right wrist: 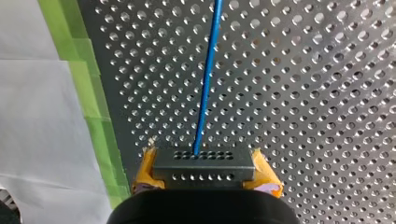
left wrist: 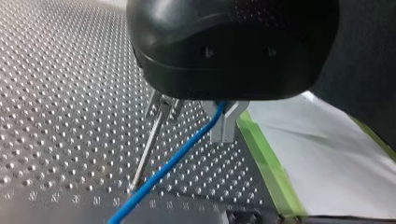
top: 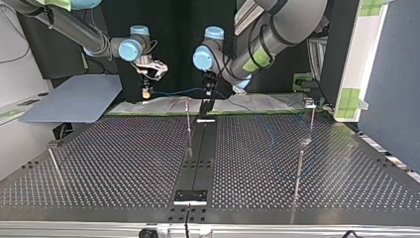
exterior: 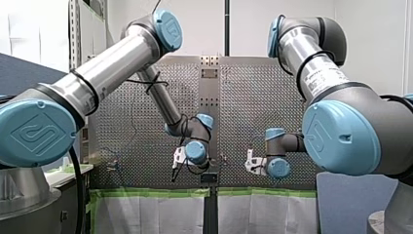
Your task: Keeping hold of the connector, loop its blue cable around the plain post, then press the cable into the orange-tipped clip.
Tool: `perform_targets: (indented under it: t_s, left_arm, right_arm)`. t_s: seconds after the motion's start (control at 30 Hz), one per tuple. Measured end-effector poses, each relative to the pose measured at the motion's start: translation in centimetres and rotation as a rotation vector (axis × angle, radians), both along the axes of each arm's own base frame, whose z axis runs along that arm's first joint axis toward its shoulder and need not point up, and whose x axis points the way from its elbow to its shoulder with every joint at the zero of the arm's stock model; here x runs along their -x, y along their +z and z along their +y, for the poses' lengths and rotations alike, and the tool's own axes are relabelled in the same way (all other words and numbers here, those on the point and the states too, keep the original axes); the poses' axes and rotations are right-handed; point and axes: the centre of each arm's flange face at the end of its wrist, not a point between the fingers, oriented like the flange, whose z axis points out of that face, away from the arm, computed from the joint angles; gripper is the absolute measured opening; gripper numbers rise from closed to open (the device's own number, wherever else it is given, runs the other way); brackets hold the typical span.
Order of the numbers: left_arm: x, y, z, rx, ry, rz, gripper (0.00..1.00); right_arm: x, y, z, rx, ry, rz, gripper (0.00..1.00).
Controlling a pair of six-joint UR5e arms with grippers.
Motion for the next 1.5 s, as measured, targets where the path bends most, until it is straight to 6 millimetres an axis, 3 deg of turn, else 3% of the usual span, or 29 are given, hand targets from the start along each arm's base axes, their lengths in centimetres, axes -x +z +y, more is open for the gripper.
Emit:
perform_targets:
  t_s: [0.3, 0.6, 1.07, 1.5]
  left_arm:
    - [-3.3, 0.7, -0.6, 0.059, 0.005, -0.028, 0.00]
    - [-6.1, -0.9, -0.1, 0.082, 0.003, 0.011, 0.00]
    - [-10.7, 1.6, 0.1, 0.157, 0.017, -0.029, 0.00]
    - [-13.7, 2.5, 2.4, 0.204, 0.044, -0.037, 0.00]
  right_arm:
    - [0.8, 0.7, -2.0, 0.027, -0.020, -0.008, 0.00]
    - [1.8, 1.5, -4.2, 0.041, -0.044, -0.005, 0.00]
    - [3.6, 2.5, -7.2, 0.067, -0.077, -0.014, 0.00]
    - [4.9, 4.3, -10.7, 0.098, -0.073, -0.029, 0.00]
